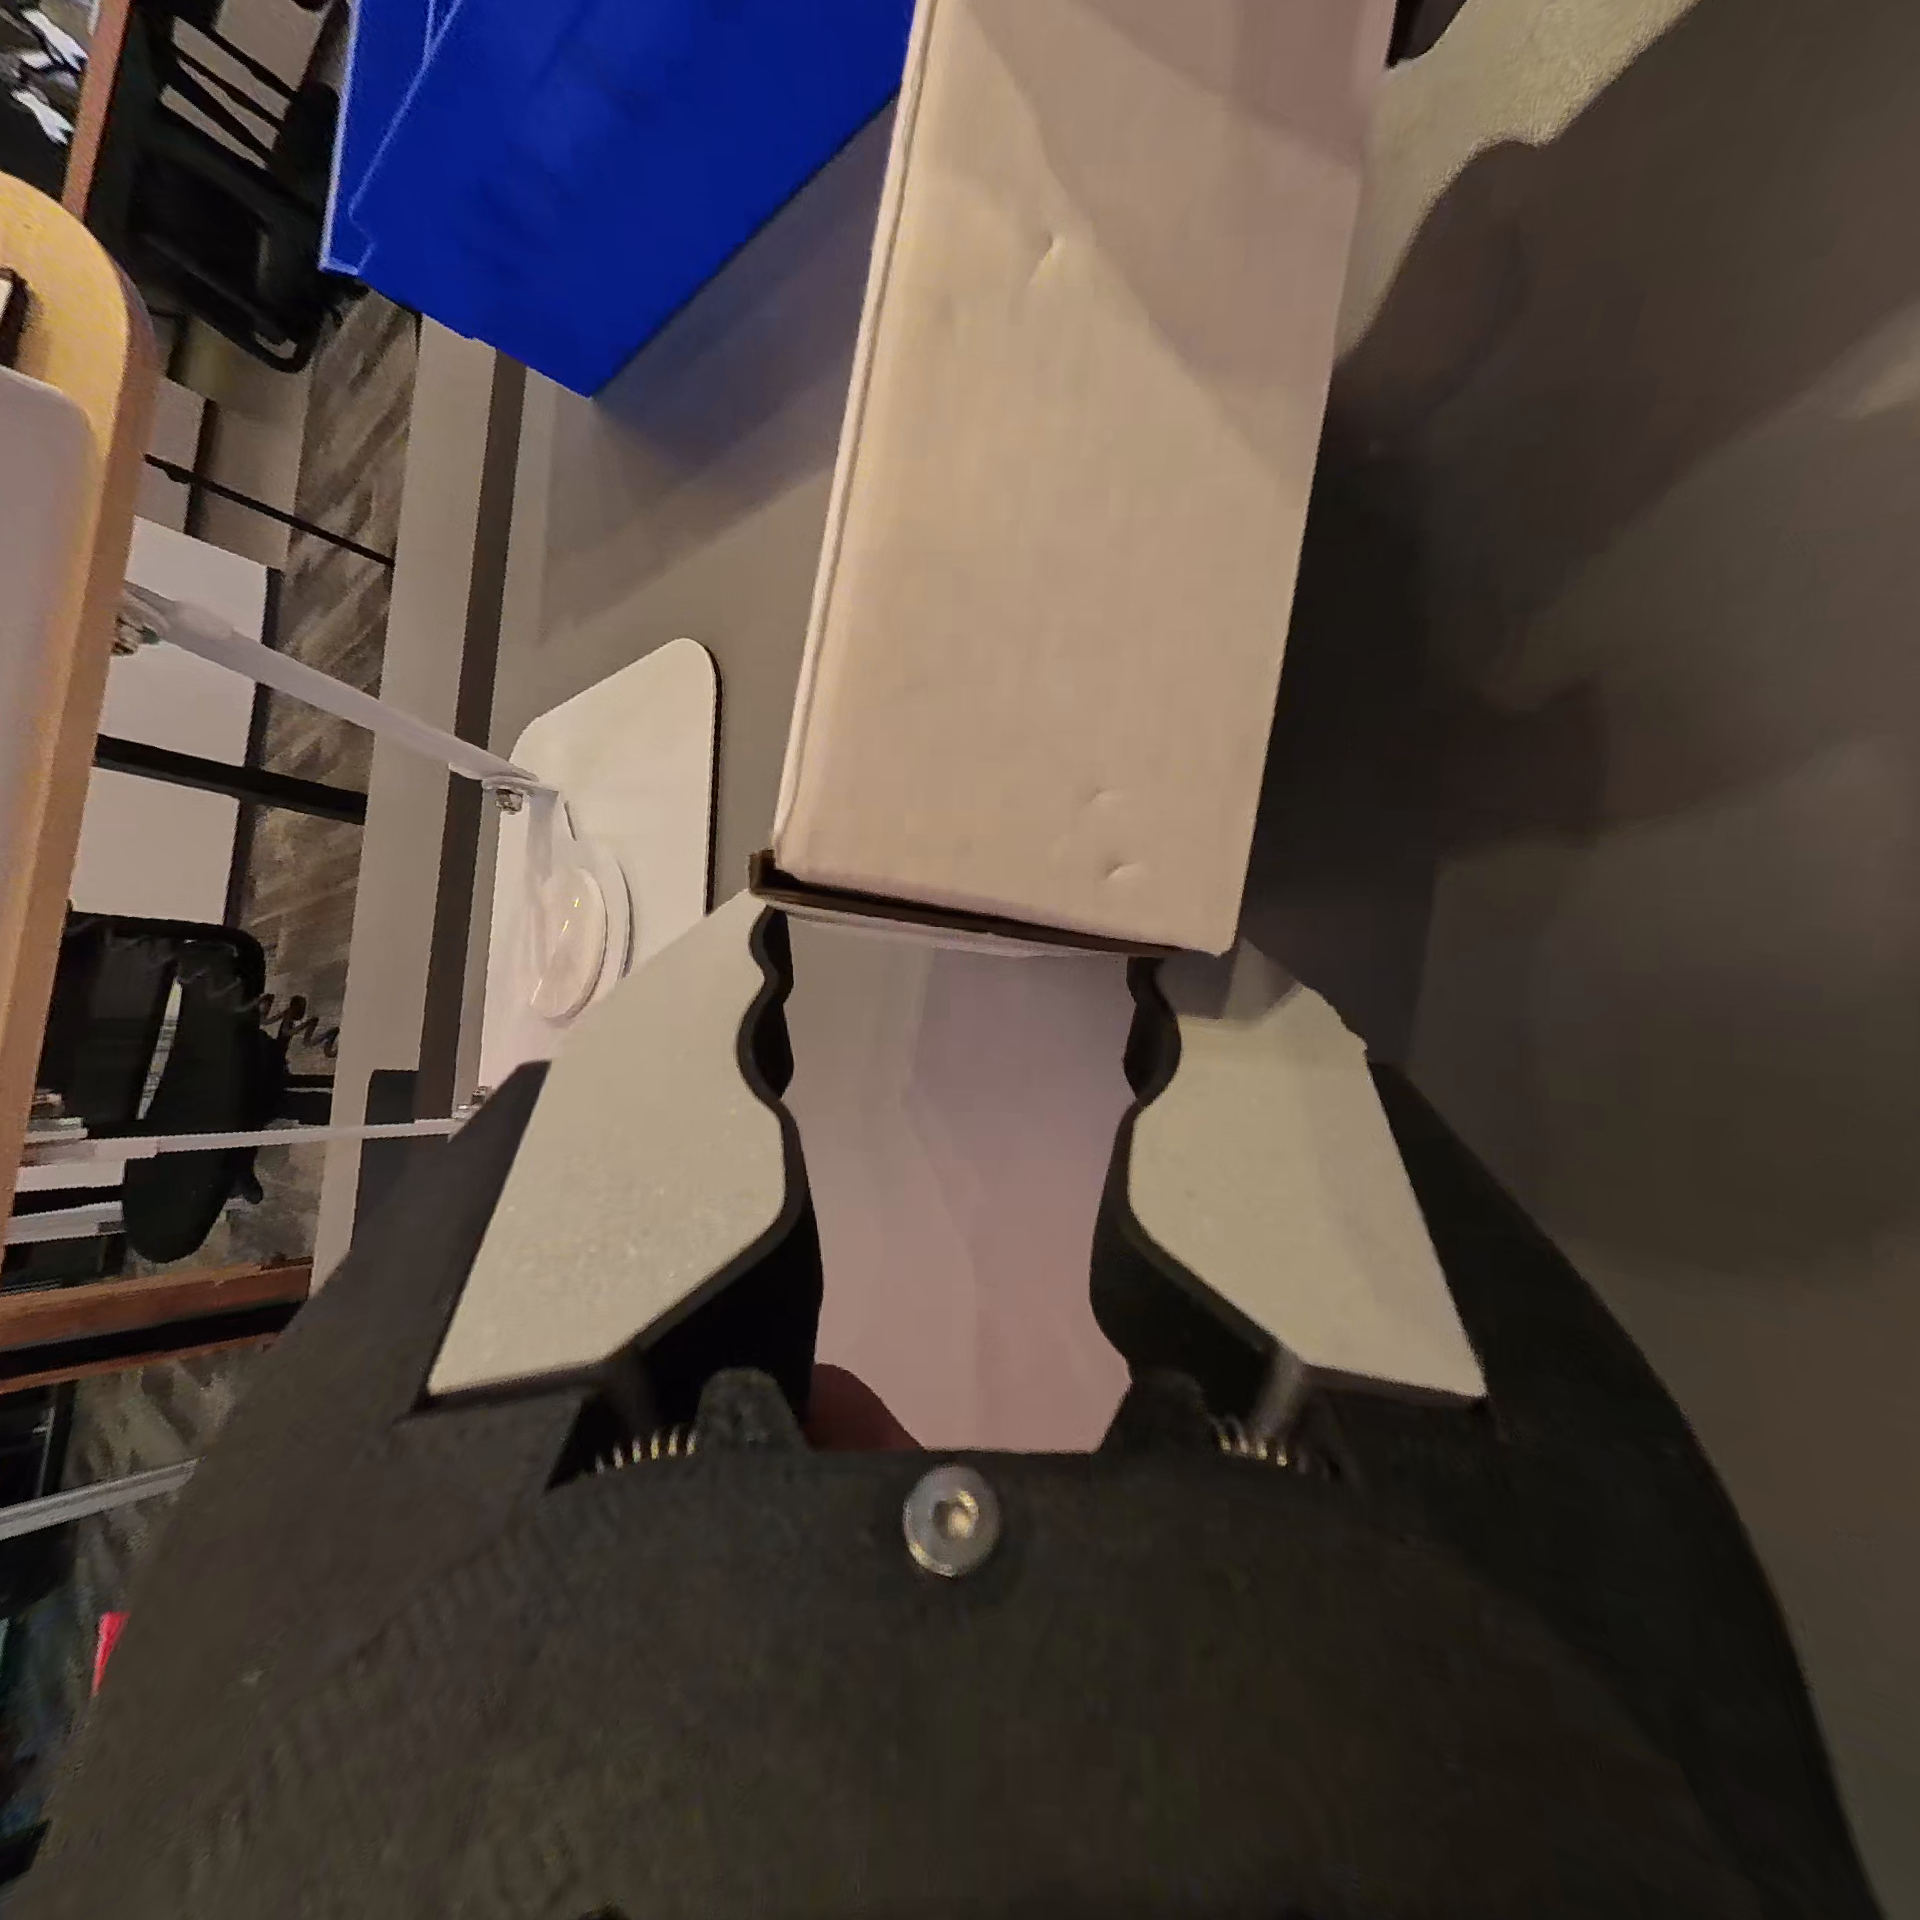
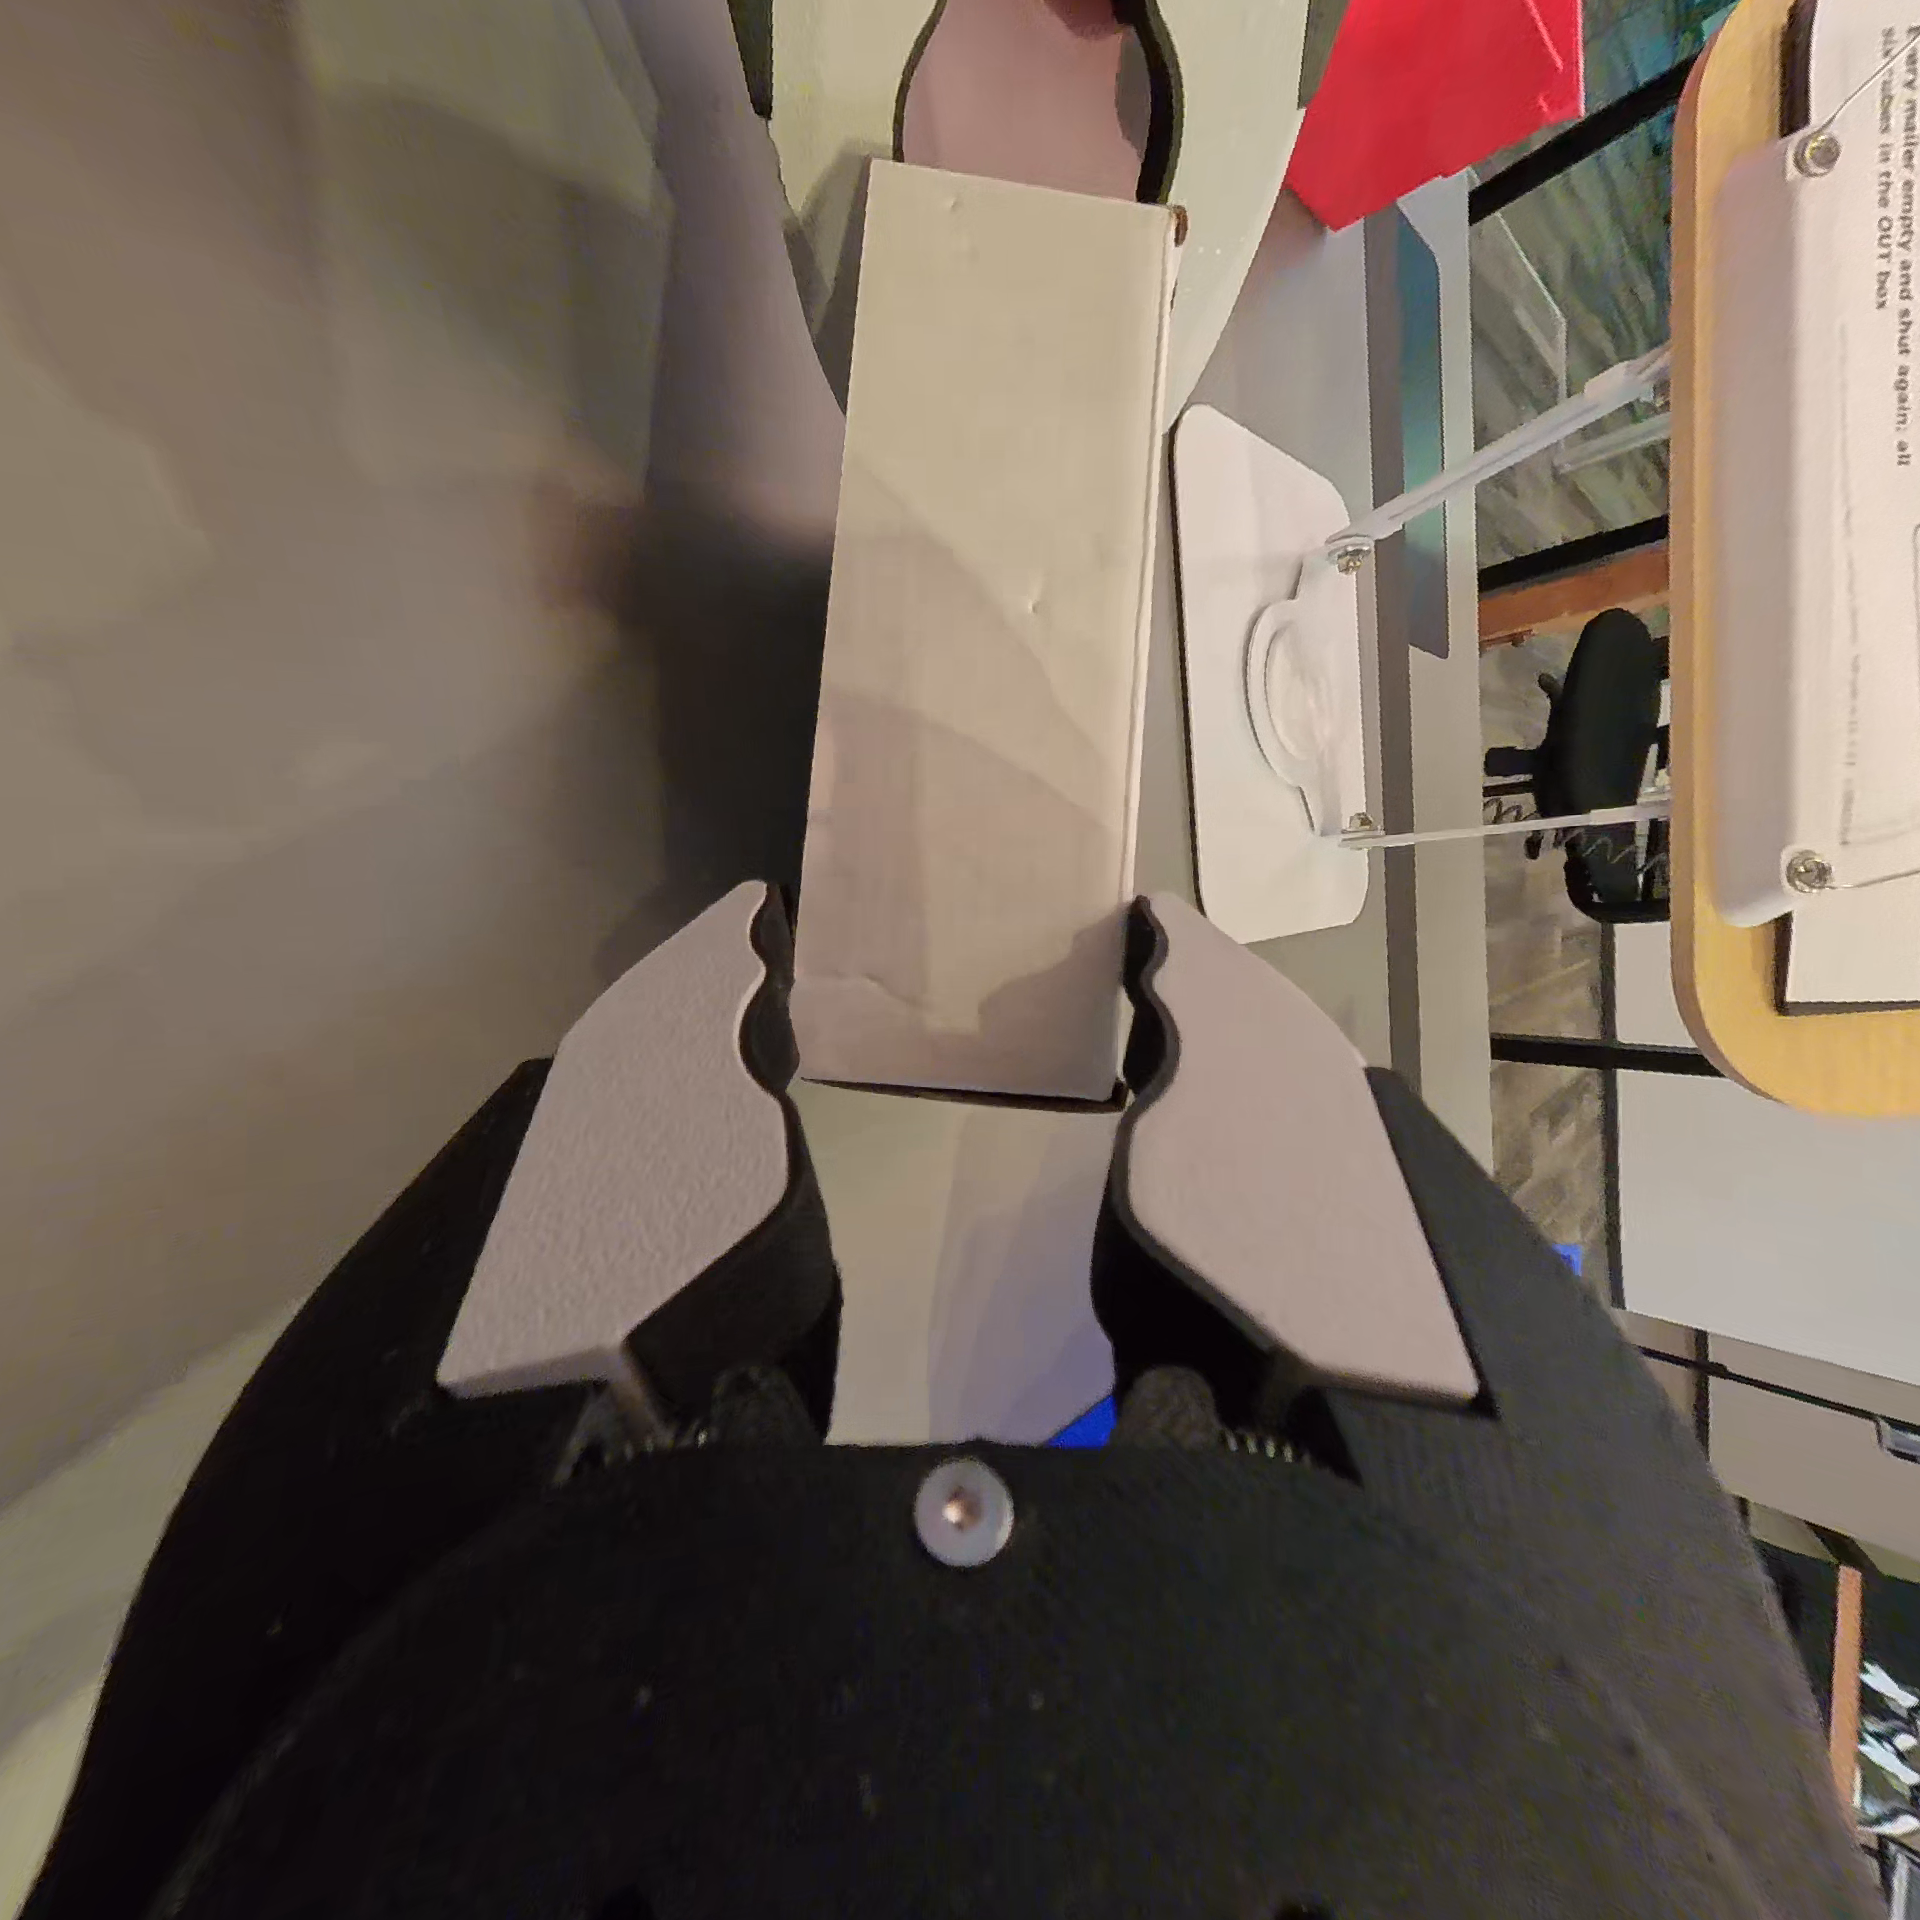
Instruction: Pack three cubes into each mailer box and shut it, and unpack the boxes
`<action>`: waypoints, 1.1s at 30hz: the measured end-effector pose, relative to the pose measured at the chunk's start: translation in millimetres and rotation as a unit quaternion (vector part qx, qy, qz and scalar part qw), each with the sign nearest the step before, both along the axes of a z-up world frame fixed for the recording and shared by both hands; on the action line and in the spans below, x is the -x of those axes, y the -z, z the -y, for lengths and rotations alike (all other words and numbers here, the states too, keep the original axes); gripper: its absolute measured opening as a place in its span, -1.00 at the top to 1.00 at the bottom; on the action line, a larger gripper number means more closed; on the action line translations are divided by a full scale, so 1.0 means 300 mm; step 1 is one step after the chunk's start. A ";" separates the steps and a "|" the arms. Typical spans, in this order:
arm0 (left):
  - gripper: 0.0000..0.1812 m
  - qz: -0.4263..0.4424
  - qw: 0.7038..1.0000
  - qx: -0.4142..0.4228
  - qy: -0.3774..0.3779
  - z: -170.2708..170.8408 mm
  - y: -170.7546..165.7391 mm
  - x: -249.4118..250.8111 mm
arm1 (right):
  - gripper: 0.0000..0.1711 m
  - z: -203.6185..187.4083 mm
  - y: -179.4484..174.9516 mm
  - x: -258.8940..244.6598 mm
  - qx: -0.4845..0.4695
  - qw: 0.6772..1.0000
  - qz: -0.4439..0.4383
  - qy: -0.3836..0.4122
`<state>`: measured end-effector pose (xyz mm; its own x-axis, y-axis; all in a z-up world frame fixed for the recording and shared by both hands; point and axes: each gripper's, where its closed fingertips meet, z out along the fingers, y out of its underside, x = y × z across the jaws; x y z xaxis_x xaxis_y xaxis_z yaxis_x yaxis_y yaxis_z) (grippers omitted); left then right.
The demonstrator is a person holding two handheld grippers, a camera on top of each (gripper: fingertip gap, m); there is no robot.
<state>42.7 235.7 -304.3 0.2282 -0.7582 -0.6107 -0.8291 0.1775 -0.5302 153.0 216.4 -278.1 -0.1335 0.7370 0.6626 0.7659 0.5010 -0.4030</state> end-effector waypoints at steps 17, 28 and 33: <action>0.32 -0.042 0.999 -0.010 -0.032 0.032 0.003 0.007 | 0.38 0.052 -0.029 0.046 0.069 0.997 0.014 0.010; 0.32 -0.044 0.999 -0.010 -0.022 0.041 0.012 -0.002 | 0.42 0.056 -0.069 0.040 0.211 0.977 -0.011 -0.002; 0.33 -0.035 0.999 0.005 -0.035 0.048 0.006 -0.004 | 0.53 0.016 -0.081 0.010 0.235 0.972 0.005 0.025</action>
